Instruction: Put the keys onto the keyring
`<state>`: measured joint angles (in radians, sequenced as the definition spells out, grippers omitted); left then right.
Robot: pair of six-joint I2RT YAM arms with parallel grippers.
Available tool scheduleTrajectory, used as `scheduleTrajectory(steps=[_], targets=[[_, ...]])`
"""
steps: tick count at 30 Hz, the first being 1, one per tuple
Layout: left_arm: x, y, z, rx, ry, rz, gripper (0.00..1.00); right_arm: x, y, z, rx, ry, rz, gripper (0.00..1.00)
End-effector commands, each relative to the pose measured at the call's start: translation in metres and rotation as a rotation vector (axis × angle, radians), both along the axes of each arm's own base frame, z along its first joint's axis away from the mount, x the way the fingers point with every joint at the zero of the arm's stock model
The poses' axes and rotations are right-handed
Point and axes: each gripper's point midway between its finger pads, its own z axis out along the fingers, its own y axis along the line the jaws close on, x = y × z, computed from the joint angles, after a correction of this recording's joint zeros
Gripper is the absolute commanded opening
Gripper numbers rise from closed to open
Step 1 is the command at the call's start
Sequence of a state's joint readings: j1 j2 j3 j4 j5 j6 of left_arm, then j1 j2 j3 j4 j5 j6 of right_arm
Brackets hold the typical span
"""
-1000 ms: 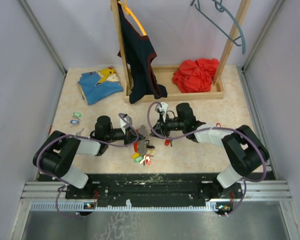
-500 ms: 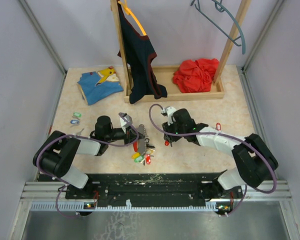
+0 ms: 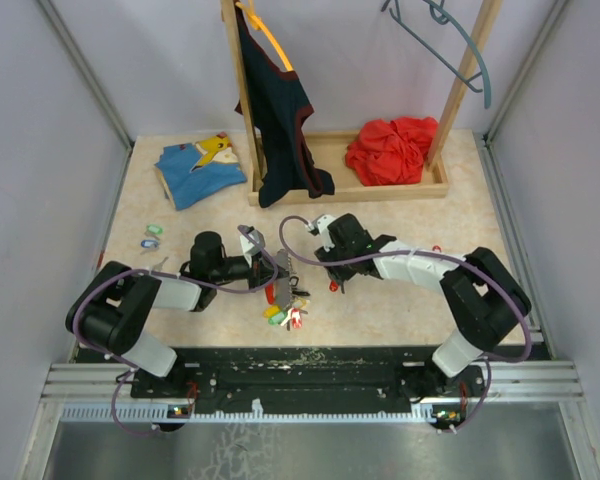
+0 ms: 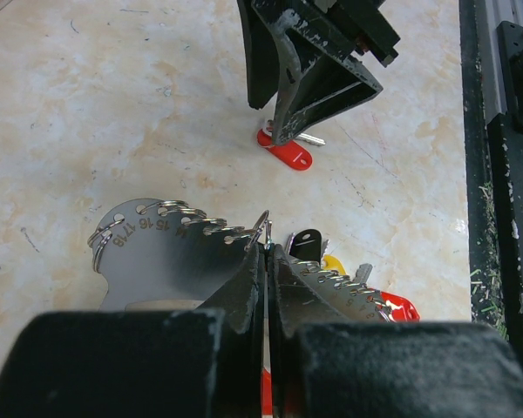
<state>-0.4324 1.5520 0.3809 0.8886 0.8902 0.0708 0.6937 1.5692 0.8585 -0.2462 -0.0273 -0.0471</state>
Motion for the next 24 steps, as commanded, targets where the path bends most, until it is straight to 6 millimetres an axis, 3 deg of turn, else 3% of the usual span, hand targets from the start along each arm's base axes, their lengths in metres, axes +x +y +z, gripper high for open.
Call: scheduleTrajectory(steps=[1, 9, 20, 24], targets=[[0.002, -0.004, 0.013, -0.019, -0.046, -0.017, 0.00, 0.006, 0.009, 0.006, -0.013, -0.003, 0.047, 0.41], [0.000, -0.004, 0.014, -0.020, -0.048, -0.022, 0.00, -0.003, 0.010, -0.003, -0.024, 0.069, 0.070, 0.40], [0.000, -0.004, 0.014, -0.022, -0.048, -0.026, 0.00, 0.014, 0.009, 0.006, 0.071, 0.087, -0.020, 0.16], [0.000, -0.004, 0.013, -0.021, -0.043, -0.027, 0.00, 0.016, 0.012, 0.013, 0.116, 0.093, -0.035, 0.12]])
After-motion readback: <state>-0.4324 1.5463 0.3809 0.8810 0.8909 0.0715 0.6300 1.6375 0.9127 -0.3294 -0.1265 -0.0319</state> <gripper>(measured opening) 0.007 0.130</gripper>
